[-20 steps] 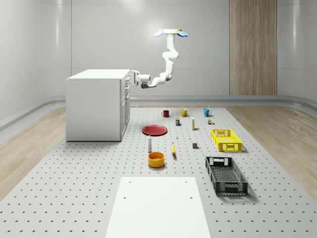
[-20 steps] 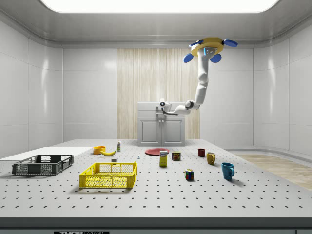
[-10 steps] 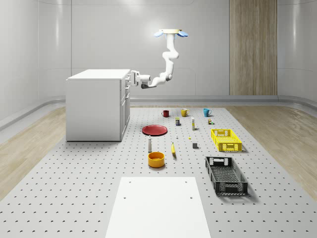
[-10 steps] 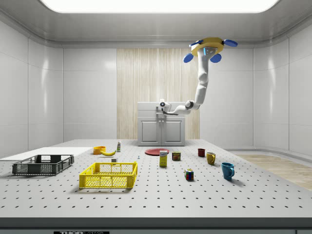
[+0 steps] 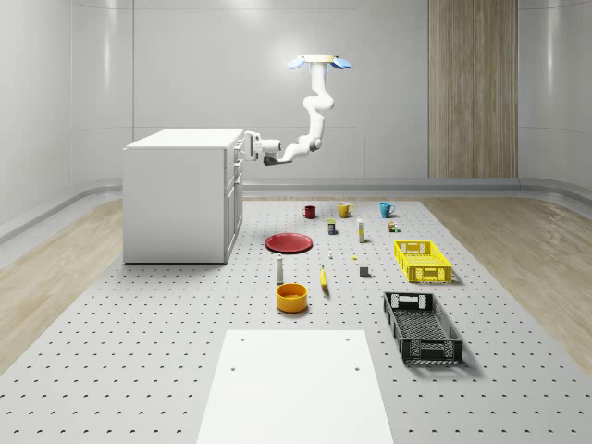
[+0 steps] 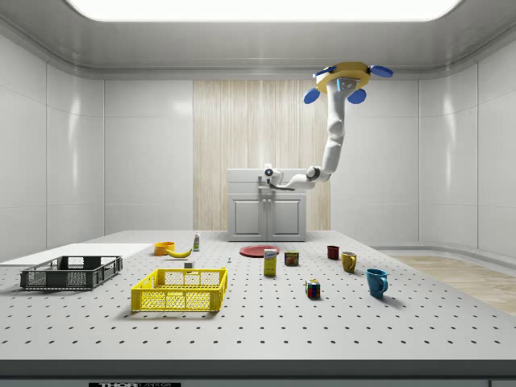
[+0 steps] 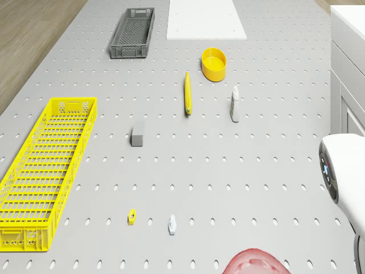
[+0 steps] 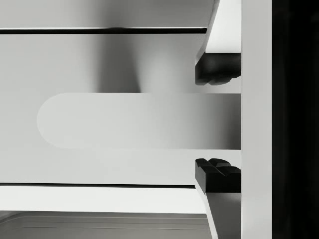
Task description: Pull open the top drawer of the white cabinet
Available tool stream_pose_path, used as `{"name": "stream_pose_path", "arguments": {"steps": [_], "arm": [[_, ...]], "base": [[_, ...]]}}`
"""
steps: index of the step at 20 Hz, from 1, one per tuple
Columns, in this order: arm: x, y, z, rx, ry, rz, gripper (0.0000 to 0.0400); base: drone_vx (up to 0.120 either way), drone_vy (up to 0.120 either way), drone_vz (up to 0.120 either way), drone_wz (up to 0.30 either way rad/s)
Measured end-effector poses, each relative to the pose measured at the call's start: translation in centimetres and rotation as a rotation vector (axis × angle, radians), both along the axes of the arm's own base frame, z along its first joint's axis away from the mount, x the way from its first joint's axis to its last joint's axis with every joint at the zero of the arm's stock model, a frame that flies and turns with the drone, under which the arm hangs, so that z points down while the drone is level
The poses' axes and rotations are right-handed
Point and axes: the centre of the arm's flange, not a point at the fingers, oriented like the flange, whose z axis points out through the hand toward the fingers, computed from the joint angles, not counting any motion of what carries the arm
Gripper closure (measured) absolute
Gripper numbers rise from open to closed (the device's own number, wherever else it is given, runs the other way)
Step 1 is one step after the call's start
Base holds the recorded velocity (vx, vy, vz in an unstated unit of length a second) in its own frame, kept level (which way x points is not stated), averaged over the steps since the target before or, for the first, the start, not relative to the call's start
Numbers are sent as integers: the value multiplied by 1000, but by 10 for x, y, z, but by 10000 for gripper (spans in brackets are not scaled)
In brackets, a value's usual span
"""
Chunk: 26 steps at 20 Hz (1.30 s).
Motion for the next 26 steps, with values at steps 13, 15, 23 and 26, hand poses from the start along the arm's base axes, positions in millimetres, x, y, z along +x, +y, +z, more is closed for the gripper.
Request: {"name": "stream_pose_path", "arguments": {"steps": [13, 15, 23, 26], "arm": [[0, 0, 0, -4, -4, -1, 282], [-1, -3, 0, -4, 6, 2, 282], [-2, -18, 0, -4, 0, 6, 281], [-2, -22, 4, -9, 30, 5, 263]], "base": [[0, 0, 0, 0], [0, 0, 0, 0], [0, 0, 0, 0], [0, 0, 0, 0]]}}
